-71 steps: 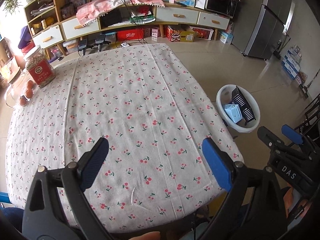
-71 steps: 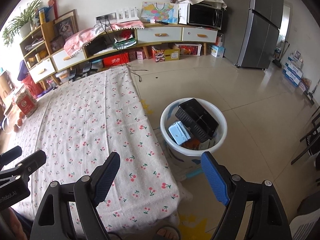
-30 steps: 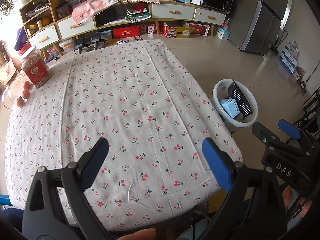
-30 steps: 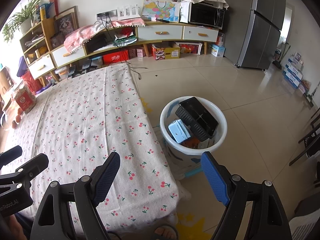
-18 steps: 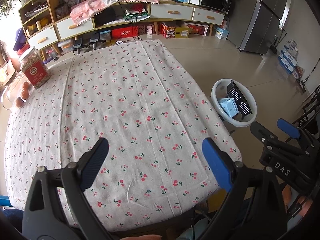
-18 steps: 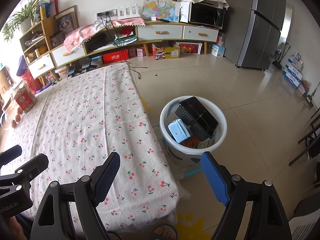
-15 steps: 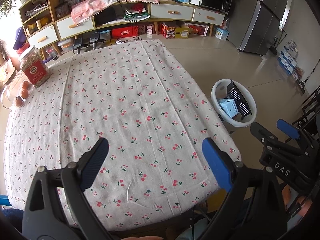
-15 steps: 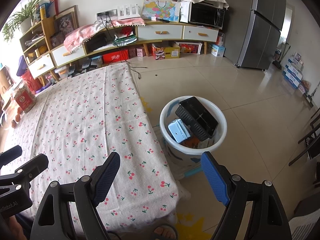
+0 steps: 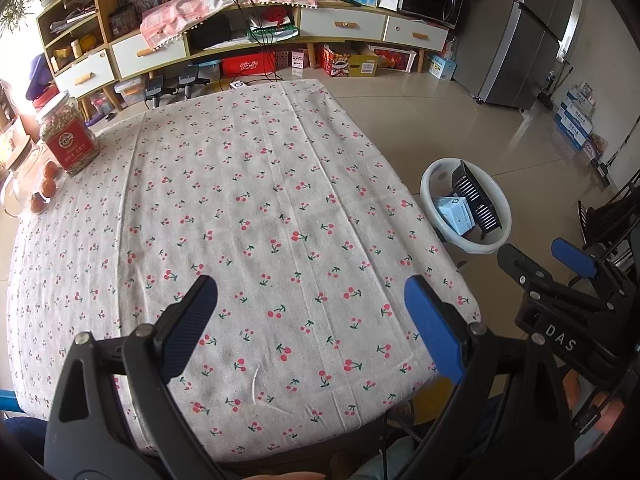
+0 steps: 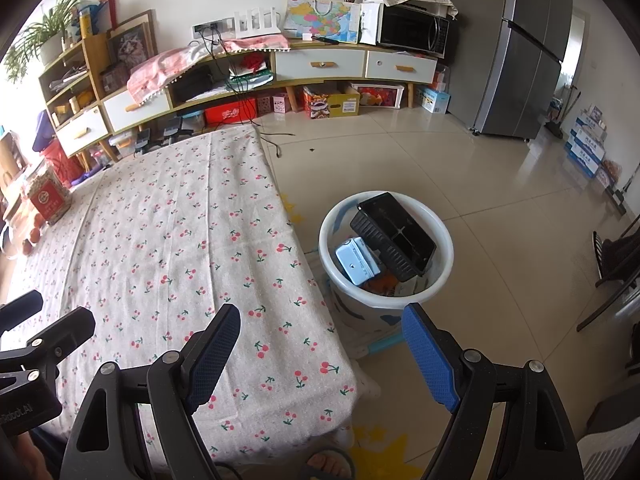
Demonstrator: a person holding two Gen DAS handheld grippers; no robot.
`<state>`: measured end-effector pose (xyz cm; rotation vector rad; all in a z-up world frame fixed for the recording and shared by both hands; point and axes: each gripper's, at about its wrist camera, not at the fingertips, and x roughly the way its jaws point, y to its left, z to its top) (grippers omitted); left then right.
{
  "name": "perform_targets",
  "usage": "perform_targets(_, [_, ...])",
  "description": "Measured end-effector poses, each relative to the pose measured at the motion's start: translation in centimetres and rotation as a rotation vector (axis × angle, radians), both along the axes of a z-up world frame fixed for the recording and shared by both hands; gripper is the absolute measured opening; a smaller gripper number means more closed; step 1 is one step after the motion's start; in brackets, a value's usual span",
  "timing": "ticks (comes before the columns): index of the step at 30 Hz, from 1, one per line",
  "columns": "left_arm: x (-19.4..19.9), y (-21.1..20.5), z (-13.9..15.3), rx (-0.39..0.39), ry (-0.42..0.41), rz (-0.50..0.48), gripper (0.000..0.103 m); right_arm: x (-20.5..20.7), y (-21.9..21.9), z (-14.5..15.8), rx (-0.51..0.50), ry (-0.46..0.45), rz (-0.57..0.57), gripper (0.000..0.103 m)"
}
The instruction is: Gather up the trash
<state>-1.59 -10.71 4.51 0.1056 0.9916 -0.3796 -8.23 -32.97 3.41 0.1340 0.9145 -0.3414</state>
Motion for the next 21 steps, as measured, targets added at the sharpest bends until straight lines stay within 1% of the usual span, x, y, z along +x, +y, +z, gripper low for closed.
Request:
perform_targets(9, [0.12,-0.10,-0.26,0.011,0.020,0.003,0.094,0.02,0.04,-0.02,-0.004,0.006,0.005,0.084])
perform_targets(21, [0.08,-0.11,-0.25,0.013,0.019,0.004,0.094,0.09,-0.02,0.06,-0.005,0.010,0.008,0.084])
